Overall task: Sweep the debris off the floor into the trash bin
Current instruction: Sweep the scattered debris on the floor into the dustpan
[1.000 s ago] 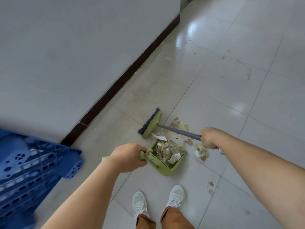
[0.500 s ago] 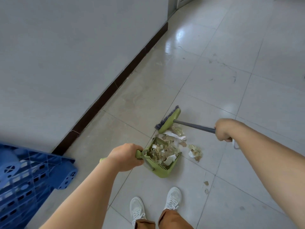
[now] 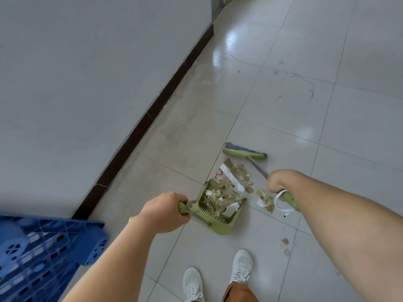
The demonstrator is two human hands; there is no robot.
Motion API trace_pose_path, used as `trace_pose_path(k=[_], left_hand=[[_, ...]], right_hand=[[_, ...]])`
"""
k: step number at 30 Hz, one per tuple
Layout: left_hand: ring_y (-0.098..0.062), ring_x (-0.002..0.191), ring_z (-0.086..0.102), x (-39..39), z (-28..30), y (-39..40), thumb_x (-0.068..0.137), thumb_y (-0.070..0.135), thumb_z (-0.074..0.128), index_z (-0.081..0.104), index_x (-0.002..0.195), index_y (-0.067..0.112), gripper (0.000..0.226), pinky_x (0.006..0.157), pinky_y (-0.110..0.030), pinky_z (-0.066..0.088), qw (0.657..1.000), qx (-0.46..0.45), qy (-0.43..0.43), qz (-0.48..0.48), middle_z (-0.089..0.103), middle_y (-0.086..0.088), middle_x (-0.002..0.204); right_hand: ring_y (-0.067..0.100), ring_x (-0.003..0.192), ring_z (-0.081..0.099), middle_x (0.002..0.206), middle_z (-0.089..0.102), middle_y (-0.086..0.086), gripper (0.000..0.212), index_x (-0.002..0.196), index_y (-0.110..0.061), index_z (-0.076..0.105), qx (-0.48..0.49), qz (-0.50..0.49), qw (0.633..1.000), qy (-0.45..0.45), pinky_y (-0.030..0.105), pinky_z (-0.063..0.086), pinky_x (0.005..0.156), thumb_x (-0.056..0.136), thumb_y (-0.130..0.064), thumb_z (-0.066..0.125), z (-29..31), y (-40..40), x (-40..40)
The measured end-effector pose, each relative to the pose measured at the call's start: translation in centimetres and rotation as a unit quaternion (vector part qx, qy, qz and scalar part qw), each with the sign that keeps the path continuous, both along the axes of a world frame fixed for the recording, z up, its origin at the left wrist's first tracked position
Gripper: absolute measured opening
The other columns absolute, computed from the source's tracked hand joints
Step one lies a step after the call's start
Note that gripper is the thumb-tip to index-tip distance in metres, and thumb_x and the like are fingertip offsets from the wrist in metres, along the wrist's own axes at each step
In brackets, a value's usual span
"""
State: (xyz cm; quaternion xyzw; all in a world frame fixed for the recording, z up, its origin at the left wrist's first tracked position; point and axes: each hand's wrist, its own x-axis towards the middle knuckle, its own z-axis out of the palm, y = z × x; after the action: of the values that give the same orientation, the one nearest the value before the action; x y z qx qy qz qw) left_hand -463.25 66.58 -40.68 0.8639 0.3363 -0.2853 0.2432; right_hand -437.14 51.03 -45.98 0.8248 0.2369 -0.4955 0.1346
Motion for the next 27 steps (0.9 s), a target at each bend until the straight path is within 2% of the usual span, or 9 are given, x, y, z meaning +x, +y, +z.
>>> trace_pose_path(k=[2,4,7,11,14,17,20,24,27], left_hand=[[-0.017,0.088,0.065,0.3,0.0,0.5,0.084,0.037,0.062,0.066,0.102,0.034,0.019,0.076,-0.032,0.056,1.000,-0.010,0.005,0.001,0.069,0.008,0.092],[-0.018,0.088,0.067,0.7,0.1,1.0,0.084,0.033,0.062,0.068,0.101,0.031,0.017,0.078,-0.034,0.057,1.000,-0.025,0.007,0.005,0.071,0.005,0.090],[-0.021,0.090,0.068,1.1,0.3,1.7,0.084,0.028,0.063,0.070,0.098,0.026,0.016,0.079,-0.036,0.057,0.999,-0.039,0.007,0.004,0.073,0.001,0.090],[-0.022,0.084,0.069,1.3,-0.1,2.5,0.081,0.025,0.064,0.070,0.089,0.021,0.010,0.077,-0.035,0.056,0.998,-0.053,-0.018,-0.009,0.072,0.001,0.082],[-0.021,0.070,0.063,0.9,-0.4,2.6,0.079,0.023,0.065,0.062,0.071,0.024,0.008,0.065,-0.031,0.051,0.997,-0.055,-0.039,-0.036,0.068,0.002,0.073],[-0.018,0.063,0.059,0.2,-0.5,2.7,0.079,0.022,0.065,0.058,0.065,0.026,0.015,0.058,-0.027,0.046,0.995,-0.059,-0.055,-0.062,0.068,0.001,0.073],[-0.014,0.059,0.057,-0.6,-0.4,2.8,0.080,0.020,0.065,0.058,0.066,0.026,0.017,0.057,-0.026,0.044,0.993,-0.059,-0.059,-0.082,0.067,0.003,0.069],[-0.010,0.057,0.058,-1.4,-0.5,2.8,0.081,0.021,0.064,0.061,0.067,0.026,0.015,0.059,-0.025,0.046,0.992,-0.056,-0.063,-0.090,0.067,0.007,0.064],[-0.014,0.061,0.061,-1.8,-0.4,2.7,0.081,0.022,0.065,0.063,0.068,0.025,0.014,0.065,-0.031,0.051,0.992,-0.054,-0.065,-0.093,0.071,0.005,0.067]], right_hand=[[0.019,0.069,0.052,0.116,0.065,0.012,0.026,0.113,-0.004,0.066,-0.060,0.099,0.993,0.013,0.024,0.044,0.060,0.097,-0.010,0.045,-0.1,0.6,-2.4],[0.020,0.083,0.053,0.129,0.061,0.009,0.024,0.112,-0.007,0.068,-0.111,0.167,0.980,0.023,0.027,0.045,0.068,0.095,-0.011,0.050,-0.5,0.4,-4.9],[0.019,0.092,0.047,0.137,0.054,0.014,0.035,0.127,-0.003,0.059,-0.120,0.177,0.976,0.048,0.028,0.041,0.079,0.094,-0.010,0.051,-0.1,-0.1,-8.9],[0.022,0.092,0.046,0.137,0.051,0.022,0.035,0.126,0.009,0.056,-0.137,0.183,0.968,0.105,0.029,0.041,0.066,0.096,-0.002,0.043,1.8,-0.6,-14.7],[0.024,0.084,0.050,0.121,0.061,0.022,0.029,0.118,0.005,0.063,-0.127,0.208,0.961,0.129,0.028,0.043,0.065,0.094,-0.006,0.052,3.5,-0.8,-19.3],[0.017,0.057,0.044,0.074,0.052,0.007,0.021,0.110,-0.001,0.064,-0.110,0.185,0.966,0.140,0.021,0.038,0.049,0.094,-0.011,0.055,4.6,-1.5,-22.9],[0.013,0.053,0.045,0.067,0.050,0.002,0.017,0.092,-0.003,0.064,-0.114,0.090,0.978,0.151,0.022,0.037,0.048,0.093,-0.007,0.048,4.7,-2.7,-25.1],[0.016,0.053,0.044,0.065,0.048,0.006,0.022,0.110,0.001,0.062,-0.110,0.062,0.981,0.150,0.025,0.036,0.050,0.092,-0.004,0.050,4.8,-3.8,-26.4],[0.015,0.043,0.051,0.040,0.056,0.003,0.016,0.081,0.003,0.064,-0.094,-0.003,0.987,0.128,0.026,0.040,0.052,0.090,-0.006,0.053,4.6,-3.9,-25.9]])
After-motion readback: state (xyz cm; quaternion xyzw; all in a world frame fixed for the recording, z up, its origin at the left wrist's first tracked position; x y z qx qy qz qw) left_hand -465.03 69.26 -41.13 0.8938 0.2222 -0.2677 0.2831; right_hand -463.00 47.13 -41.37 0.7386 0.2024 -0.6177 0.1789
